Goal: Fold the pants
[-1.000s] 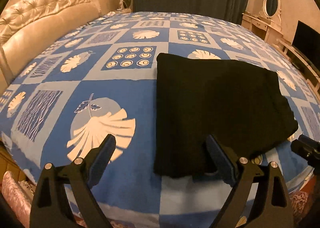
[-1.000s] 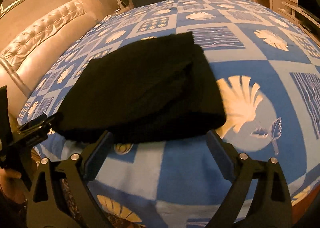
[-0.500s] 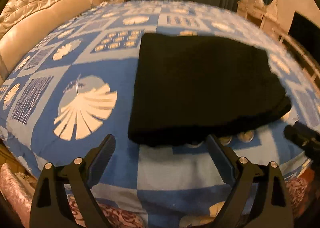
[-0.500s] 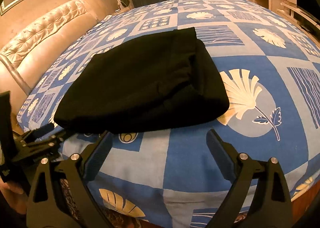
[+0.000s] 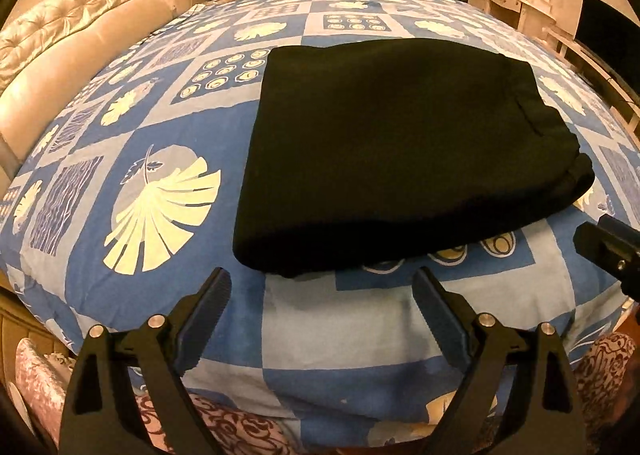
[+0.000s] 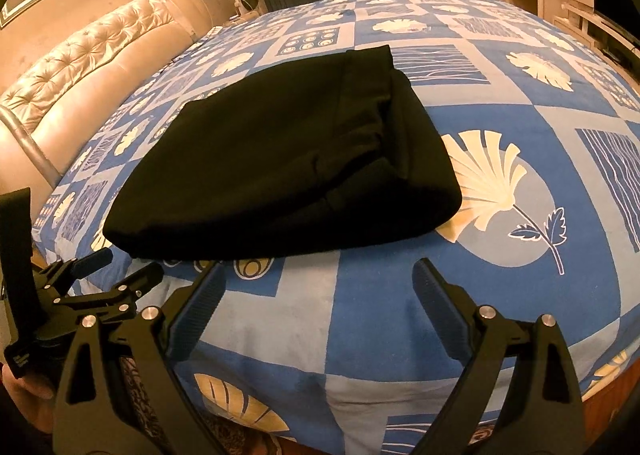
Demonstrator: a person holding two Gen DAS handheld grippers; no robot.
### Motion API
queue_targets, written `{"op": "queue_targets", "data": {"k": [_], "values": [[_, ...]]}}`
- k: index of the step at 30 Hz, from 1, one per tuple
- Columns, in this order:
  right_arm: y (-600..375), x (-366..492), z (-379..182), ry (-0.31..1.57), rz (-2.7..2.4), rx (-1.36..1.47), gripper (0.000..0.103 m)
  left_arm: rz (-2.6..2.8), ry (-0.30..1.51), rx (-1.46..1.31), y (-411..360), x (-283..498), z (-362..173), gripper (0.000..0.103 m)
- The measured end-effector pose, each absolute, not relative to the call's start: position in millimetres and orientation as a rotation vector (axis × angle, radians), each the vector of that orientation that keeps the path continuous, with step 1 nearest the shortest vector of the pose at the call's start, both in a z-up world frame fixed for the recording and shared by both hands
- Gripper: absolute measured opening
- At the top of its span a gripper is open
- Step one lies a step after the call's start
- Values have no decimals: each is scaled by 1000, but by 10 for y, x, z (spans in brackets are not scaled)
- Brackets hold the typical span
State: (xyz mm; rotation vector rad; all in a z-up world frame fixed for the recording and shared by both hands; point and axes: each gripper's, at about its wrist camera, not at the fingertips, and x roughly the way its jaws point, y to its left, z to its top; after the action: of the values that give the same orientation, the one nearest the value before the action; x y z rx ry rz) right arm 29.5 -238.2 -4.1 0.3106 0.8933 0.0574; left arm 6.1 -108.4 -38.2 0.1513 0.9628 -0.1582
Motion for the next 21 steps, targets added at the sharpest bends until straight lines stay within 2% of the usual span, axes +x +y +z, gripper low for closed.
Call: {"op": "queue_targets", "data": {"k": [21], "values": [[-2380, 284, -42, 893, 54, 311, 95, -164, 913, 123, -1093, 48, -247, 91]]}}
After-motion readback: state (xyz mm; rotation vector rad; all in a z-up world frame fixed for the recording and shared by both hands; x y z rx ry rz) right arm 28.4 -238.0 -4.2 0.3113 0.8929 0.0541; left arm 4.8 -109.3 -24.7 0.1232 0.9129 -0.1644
